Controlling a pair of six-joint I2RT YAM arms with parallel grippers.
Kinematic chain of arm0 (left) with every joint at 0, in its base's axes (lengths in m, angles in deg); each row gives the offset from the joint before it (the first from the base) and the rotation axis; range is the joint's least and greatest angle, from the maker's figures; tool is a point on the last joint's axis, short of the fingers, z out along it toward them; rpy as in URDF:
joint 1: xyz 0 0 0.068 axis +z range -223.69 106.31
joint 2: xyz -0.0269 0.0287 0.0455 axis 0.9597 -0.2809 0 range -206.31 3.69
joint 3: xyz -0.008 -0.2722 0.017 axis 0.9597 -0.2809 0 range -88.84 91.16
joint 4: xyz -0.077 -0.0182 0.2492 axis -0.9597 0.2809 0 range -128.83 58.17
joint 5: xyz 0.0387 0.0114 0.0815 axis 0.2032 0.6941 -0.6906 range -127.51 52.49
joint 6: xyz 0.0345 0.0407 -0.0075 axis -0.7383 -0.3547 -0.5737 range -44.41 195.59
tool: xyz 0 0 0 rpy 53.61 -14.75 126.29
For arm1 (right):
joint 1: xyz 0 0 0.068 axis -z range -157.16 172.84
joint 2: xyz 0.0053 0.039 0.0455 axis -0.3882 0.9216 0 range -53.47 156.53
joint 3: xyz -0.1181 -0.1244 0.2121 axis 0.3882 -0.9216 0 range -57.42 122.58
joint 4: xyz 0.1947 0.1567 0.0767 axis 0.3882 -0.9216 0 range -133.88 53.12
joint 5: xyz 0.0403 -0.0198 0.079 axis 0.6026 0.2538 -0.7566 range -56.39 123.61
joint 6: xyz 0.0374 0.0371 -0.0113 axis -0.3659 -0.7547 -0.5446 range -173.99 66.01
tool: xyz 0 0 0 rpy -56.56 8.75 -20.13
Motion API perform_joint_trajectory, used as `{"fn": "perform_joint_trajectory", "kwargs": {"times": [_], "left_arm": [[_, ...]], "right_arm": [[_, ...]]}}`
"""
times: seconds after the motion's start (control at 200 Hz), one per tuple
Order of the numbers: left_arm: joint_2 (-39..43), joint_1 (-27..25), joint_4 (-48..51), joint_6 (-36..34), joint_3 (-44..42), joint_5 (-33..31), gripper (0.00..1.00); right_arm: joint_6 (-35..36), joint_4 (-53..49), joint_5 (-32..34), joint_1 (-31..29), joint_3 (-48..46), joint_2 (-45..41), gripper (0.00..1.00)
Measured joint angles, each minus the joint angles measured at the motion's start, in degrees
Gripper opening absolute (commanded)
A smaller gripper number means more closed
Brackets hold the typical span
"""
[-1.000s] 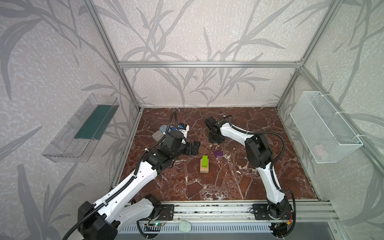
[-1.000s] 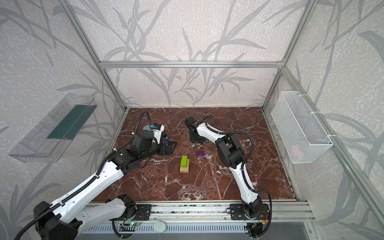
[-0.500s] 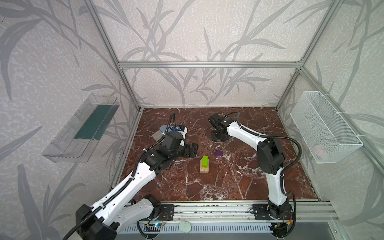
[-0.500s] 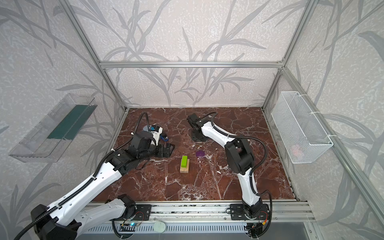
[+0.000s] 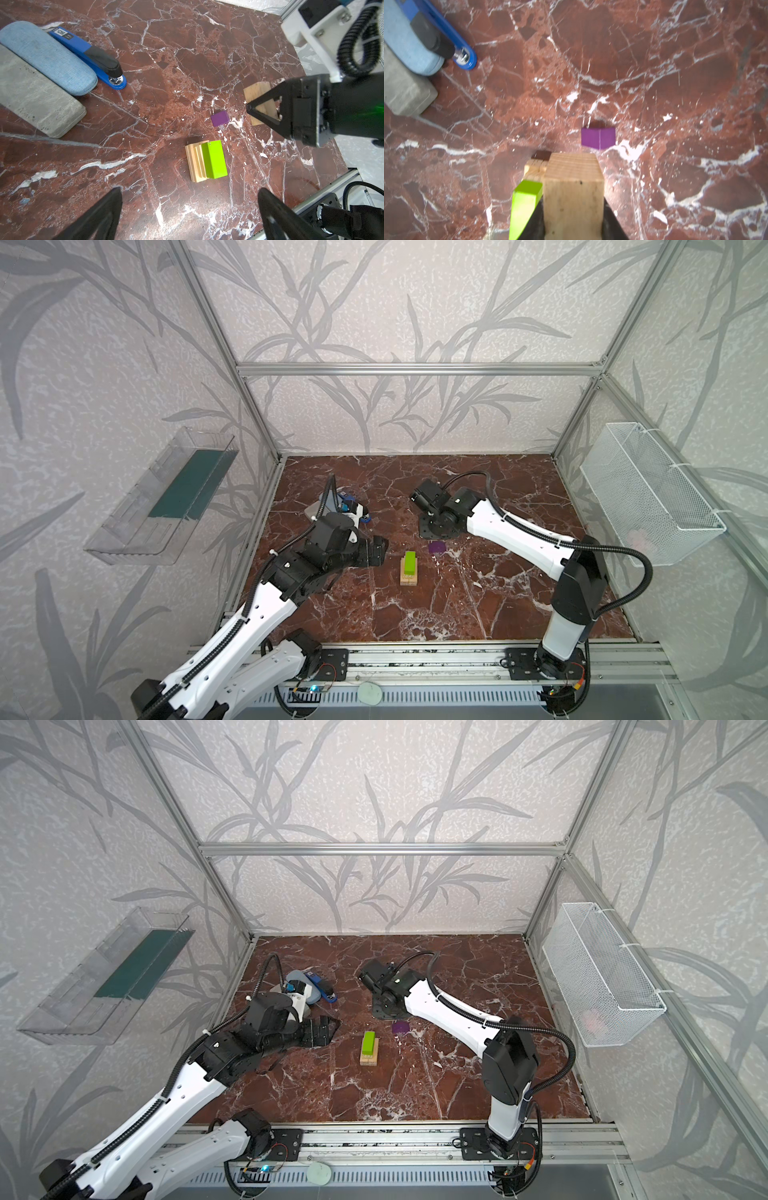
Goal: Build the wood block tower
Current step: 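Lift and carry the wooden block over the block group with the right gripper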
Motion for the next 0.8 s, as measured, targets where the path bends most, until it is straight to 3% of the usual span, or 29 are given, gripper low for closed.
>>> {"fn": "perform_joint_trajectory", "kwargs": {"times": [0.375,0.8], "left_arm": [[3.72,0.04,3.67,4.17,-2.38,-2.99,0.99],[6.10,0.04,5.16,6.75,-4.13,-4.48,0.99]], "right_arm": [[-13.53,-3.61,4.17,-11.19,-0.04,-1.22,0.16],[-15.78,-3.02,3.76,-13.27,2.36,6.97,0.16]]}}
